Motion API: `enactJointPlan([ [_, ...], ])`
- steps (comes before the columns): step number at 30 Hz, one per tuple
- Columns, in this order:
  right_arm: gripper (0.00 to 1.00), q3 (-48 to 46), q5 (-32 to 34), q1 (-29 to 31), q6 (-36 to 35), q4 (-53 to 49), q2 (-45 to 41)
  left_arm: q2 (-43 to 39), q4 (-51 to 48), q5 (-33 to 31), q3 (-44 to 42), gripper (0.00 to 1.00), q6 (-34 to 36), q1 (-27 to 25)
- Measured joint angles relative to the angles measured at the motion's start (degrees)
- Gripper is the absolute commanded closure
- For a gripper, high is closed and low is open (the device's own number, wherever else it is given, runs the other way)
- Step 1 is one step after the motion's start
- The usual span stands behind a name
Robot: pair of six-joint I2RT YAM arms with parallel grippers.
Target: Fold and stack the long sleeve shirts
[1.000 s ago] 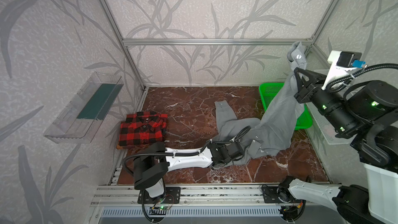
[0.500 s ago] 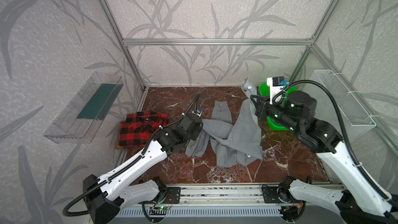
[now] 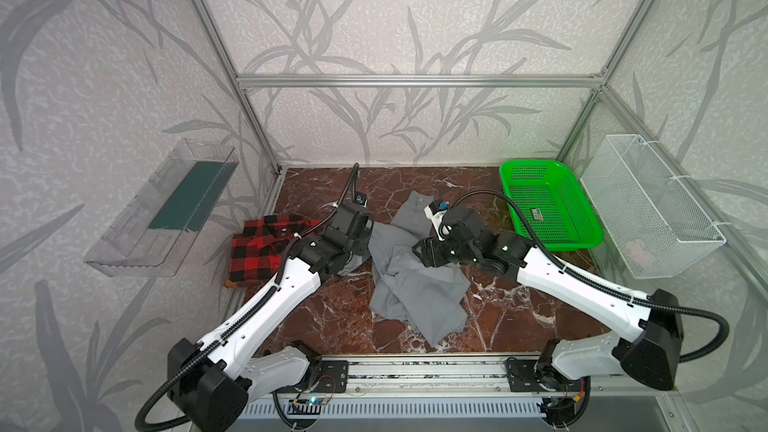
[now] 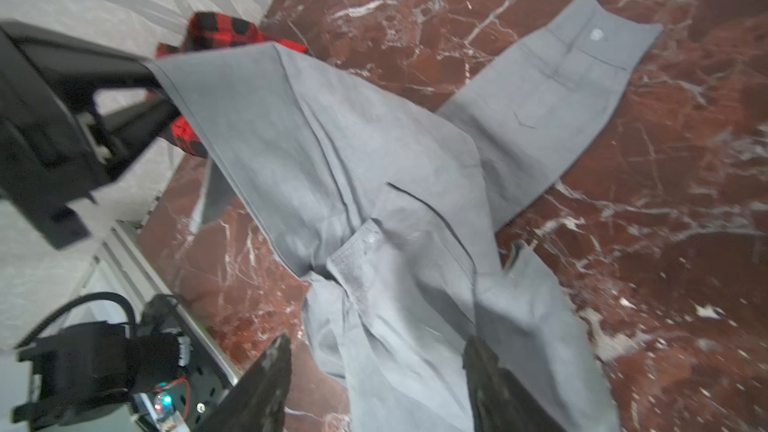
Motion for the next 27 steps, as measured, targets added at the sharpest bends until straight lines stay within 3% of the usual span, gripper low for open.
enactJointPlan([
  [3, 0.33, -3.56, 2.38, 0.74, 0.35, -3.63, -4.81, 0.04, -0.48, 0.39, 0.13, 1.0, -0.87, 0.59],
  [6, 0.33, -6.45, 4.9, 5.46, 2.43, -6.84, -11.02, 0.07, -0.9, 1.11, 0.59, 1.0, -1.79, 0.72],
  [10, 0.34, -13.42, 5.6, 14.82, 10.25, -5.27, -16.55, 0.07, -1.51, 2.32, 1.31, 1.0, -2.95, 0.94],
  [14, 0.35, -21.22, 6.38, 21.77, 18.6, -3.32, -14.12, 0.07, -2.03, 2.97, 1.31, 1.0, -3.65, 0.98],
  [21, 0.38, -31.74, 6.69, 23.54, 29.03, 4.13, -11.61, 0.07, -2.99, 3.56, 1.31, 1.0, -3.74, 0.98],
  [27, 0.5, -34.29, 6.62, 23.56, 31.34, 13.53, -8.22, -0.04, -3.43, 4.07, 1.33, 1.0, -3.85, 0.98],
])
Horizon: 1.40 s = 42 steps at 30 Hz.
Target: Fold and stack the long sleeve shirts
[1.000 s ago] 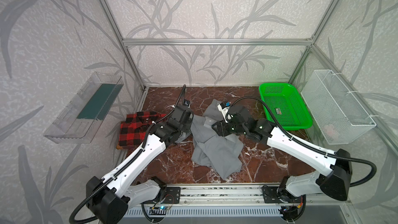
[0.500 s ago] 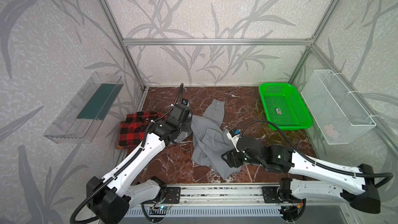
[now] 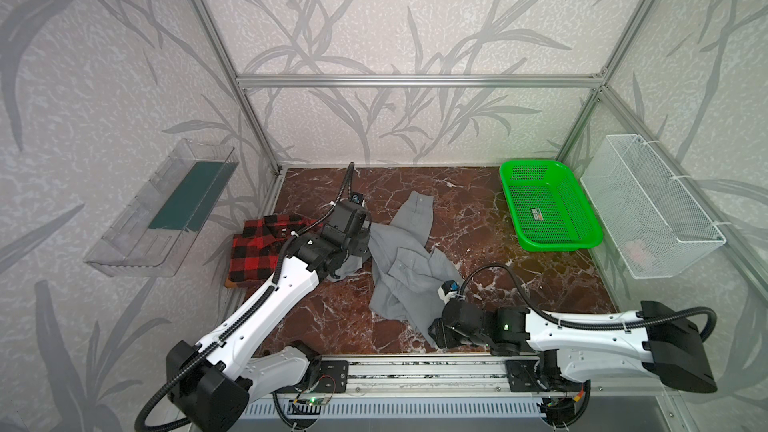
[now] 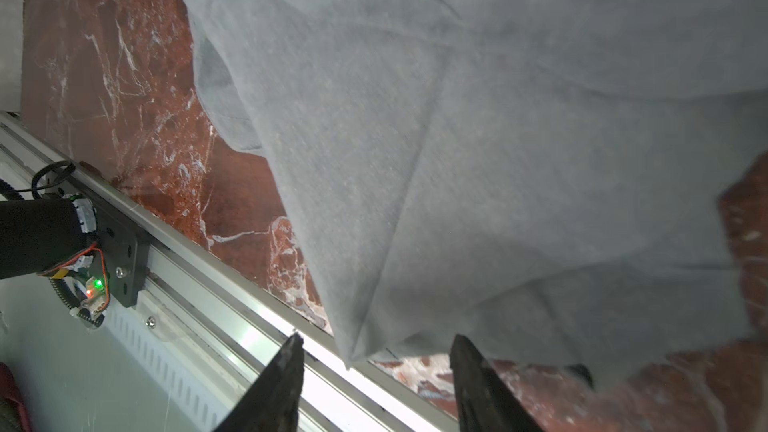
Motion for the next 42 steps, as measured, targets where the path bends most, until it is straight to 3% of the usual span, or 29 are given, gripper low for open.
enactJointPlan([
  [10, 0.54, -0.98, 0.35, 0.0, 2.16, 6.29, 6.38, -0.35, -0.55, 0.0, 0.22, 1.0, 0.02, 0.02],
  [15, 0.63, -0.96, 0.22, 0.02, 2.97, 6.29, 6.62, -0.46, -0.92, -0.02, 0.94, 1.0, 0.02, 0.04],
  [25, 0.53, -3.23, -0.22, 2.99, 6.25, 9.62, 7.54, -0.68, -1.79, 0.0, 0.94, 1.0, -0.02, 0.22],
  [30, 0.77, -3.82, 0.94, 3.23, 6.51, 12.7, 8.31, -1.01, -2.08, 0.09, 0.94, 1.0, -0.35, 0.26],
  [34, 0.81, -3.87, 4.0, 3.1, 6.4, 13.2, 8.33, -1.44, -2.47, 0.09, 0.94, 1.0, -0.37, 0.28],
  [37, 1.0, -4.46, 5.53, 1.92, 5.55, 14.62, 8.85, -1.77, -2.84, 0.09, 0.94, 1.0, -0.35, 0.33],
  [42, 1.0, -4.5, 7.37, -5.18, 0.42, 11.26, 4.24, -1.99, -3.48, 0.17, 2.19, 1.0, 0.31, 1.2],
])
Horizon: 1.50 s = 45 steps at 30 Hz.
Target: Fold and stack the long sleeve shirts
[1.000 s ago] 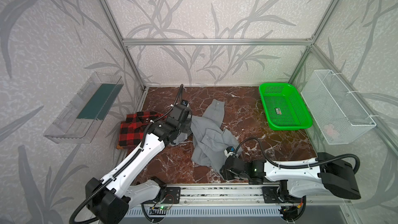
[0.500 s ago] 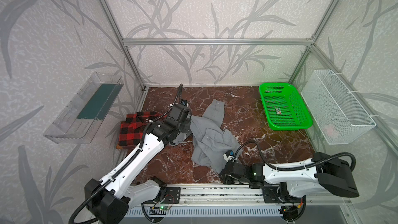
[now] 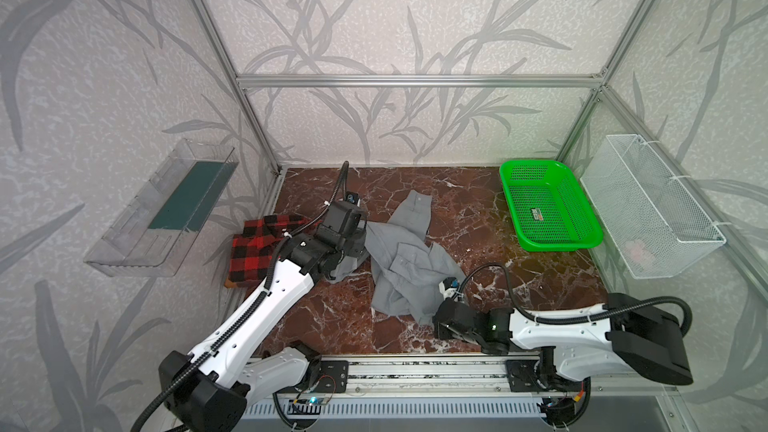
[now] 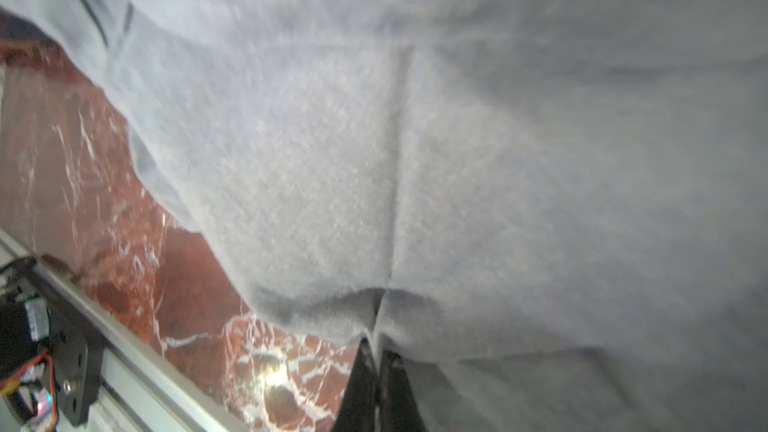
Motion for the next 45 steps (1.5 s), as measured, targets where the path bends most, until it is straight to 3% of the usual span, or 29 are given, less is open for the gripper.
enactJointPlan([
  [5, 1.0, 10.23, 3.39, -16.79, -13.44, -13.0, -15.1, 1.84, 0.09, 0.13, 8.5, 1.0, 2.01, 3.41],
  [9, 1.0, 28.55, 1.84, -34.4, -26.27, -17.27, -16.24, 8.02, 3.48, 0.35, 20.74, 1.0, 4.0, 5.57],
  [15, 1.0, 58.69, -2.34, -45.66, -39.71, -20.39, -1.57, 22.45, 9.44, 1.9, 41.42, 1.0, 7.13, 5.9],
  [21, 1.0, 90.47, -6.69, -49.75, -48.09, -24.17, 19.58, 40.52, 12.72, 3.32, 69.29, 1.0, 11.96, 5.31],
  [24, 1.0, 113.77, -8.13, -51.54, -51.65, -28.65, 33.24, 43.63, 20.81, 3.96, 71.73, 1.0, 14.01, 4.98],
  [26, 1.0, 123.82, -9.42, -53.07, -52.3, -29.38, 39.12, 44.57, 25.42, 5.11, 71.97, 1.0, 15.63, 4.68],
  [29, 1.0, 124.76, -11.67, -56.39, -52.09, -29.05, 39.95, 43.21, 33.88, 7.56, 67.52, 1.0, 18.47, 4.24],
  [33, 1.0, 124.63, -13.57, -58.75, -53.46, -28.22, 39.12, 34.47, 48.09, 10.78, 48.26, 1.0, 23.98, 4.0],
  [35, 1.0, 120.15, -14.29, -58.53, -53.88, -26.38, 36.06, 29.97, 54.21, 11.93, 38.69, 1.0, 26.01, 3.89],
  [41, 1.0, 80.32, -14.53, -57.7, -53.09, -12.98, 11.58, 14.78, 67.34, 11.34, 9.07, 1.0, 29.03, 2.03],
  [45, 1.0, 56.02, -11.39, -57.7, -49.59, -9.35, -5.42, 5.84, 68.37, 6.64, -5.49, 1.0, 32.15, -5.44],
])
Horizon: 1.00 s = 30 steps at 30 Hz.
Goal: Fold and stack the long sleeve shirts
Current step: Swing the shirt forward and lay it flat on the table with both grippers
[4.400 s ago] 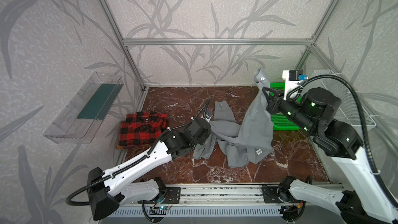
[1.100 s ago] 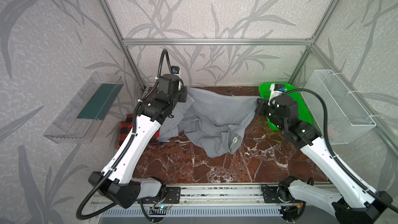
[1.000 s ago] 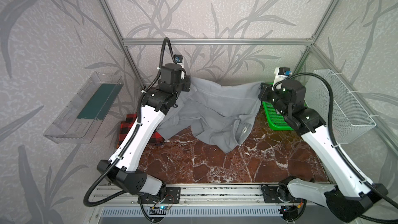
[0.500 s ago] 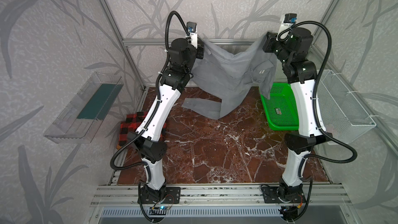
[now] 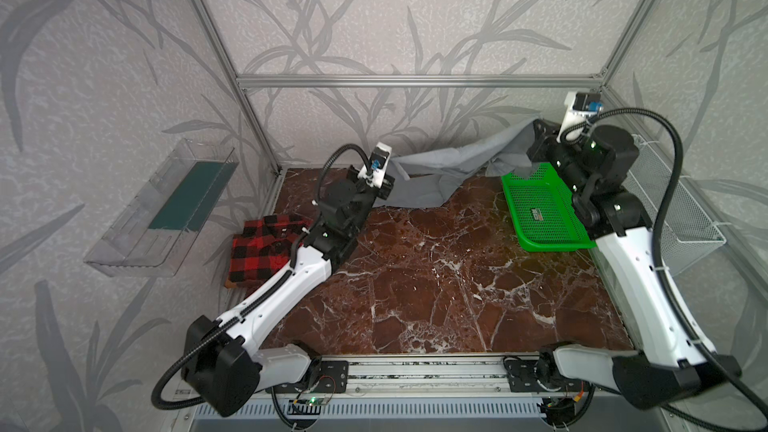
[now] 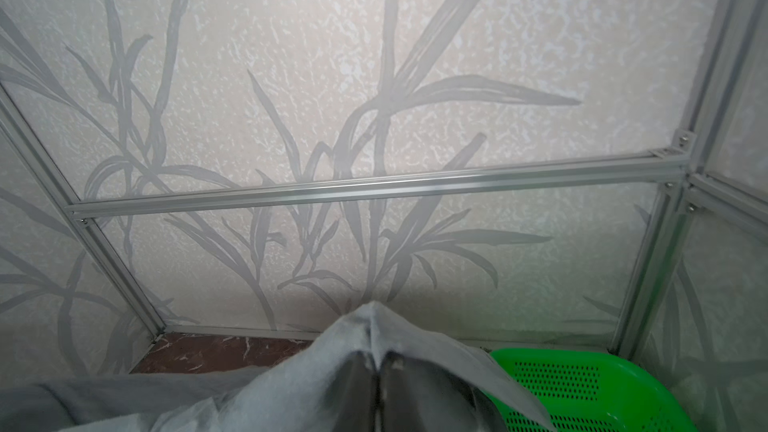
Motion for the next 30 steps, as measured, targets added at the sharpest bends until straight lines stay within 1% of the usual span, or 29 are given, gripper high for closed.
enactJointPlan([
  [2, 1.0, -9.46, 2.14, 0.15, 3.02, -0.61, -7.39, -4.57, -1.44, -3.08, -5.99, 1.0, 0.37, -4.5],
  [4, 1.0, -18.34, 4.11, 0.66, 6.47, -3.56, -15.32, -9.97, -3.52, -6.6, -12.15, 1.0, -0.31, -9.27],
  [6, 1.0, -23.89, 5.49, 1.77, 8.96, -7.48, -21.51, -15.19, -5.99, -10.64, -17.4, 1.0, -1.57, -13.77],
  [7, 1.0, -25.83, 6.19, 2.84, 9.92, -10.29, -24.39, -17.18, -7.93, -13.57, -18.99, 1.0, -2.38, -16.52],
  [9, 1.0, -27.91, 7.72, 5.49, 11.08, -15.19, -28.61, -19.15, -12.96, -17.42, -19.78, 1.0, -4.5, -22.01],
  [12, 1.0, -30.1, 9.6, 9.31, 12.31, -22.67, -34.4, -21.46, -19.47, -20.65, -21.86, 0.99, -11.61, -28.98],
  [14, 1.0, -31.65, 10.4, 10.34, 13.07, -27.91, -38.38, -23.67, -22.82, -23.34, -25.03, 0.9, -15.98, -32.89],
  [16, 1.0, -33.88, 10.47, 10.51, 14.03, -32.28, -41.99, -26.18, -26.97, -25.97, -28.81, 0.79, -20.22, -37.46],
  [18, 1.0, -36.3, 10.27, 10.82, 15.47, -36.24, -44.11, -27.74, -31.89, -27.67, -30.4, 0.73, -23.96, -41.59],
  [21, 1.0, -37.59, 10.43, 13.88, 17.92, -42.12, -44.41, -29.03, -38.38, -29.46, -30.25, 0.64, -29.33, -47.28],
  [22, 0.96, -37.11, 10.54, 14.82, 18.38, -43.87, -43.85, -29.33, -40.81, -30.32, -29.81, 0.58, -31.19, -49.22],
  [23, 0.88, -36.63, 10.78, 15.3, 18.8, -45.03, -43.3, -29.49, -42.64, -31.04, -29.27, 0.55, -32.63, -51.12],
  [25, 0.7, -35.58, 11.17, 15.8, 19.8, -46.95, -42.4, -29.64, -47.04, -31.87, -27.78, 0.53, -36.04, -55.12],
  [26, 0.65, -35.34, 11.28, 15.87, 20.28, -47.5, -42.36, -29.64, -49.16, -32.3, -26.91, 0.52, -37.7, -56.78],
  [28, 0.6, -34.6, 11.41, 16.02, 21.0, -48.98, -43.01, -29.83, -53.96, -33.03, -25.05, 0.46, -41.75, -59.91],
  [30, 0.57, -33.09, 11.61, 16.09, 21.29, -50.56, -43.82, -30.86, -57.64, -33.7, -24.17, 0.45, -44.96, -60.92],
])
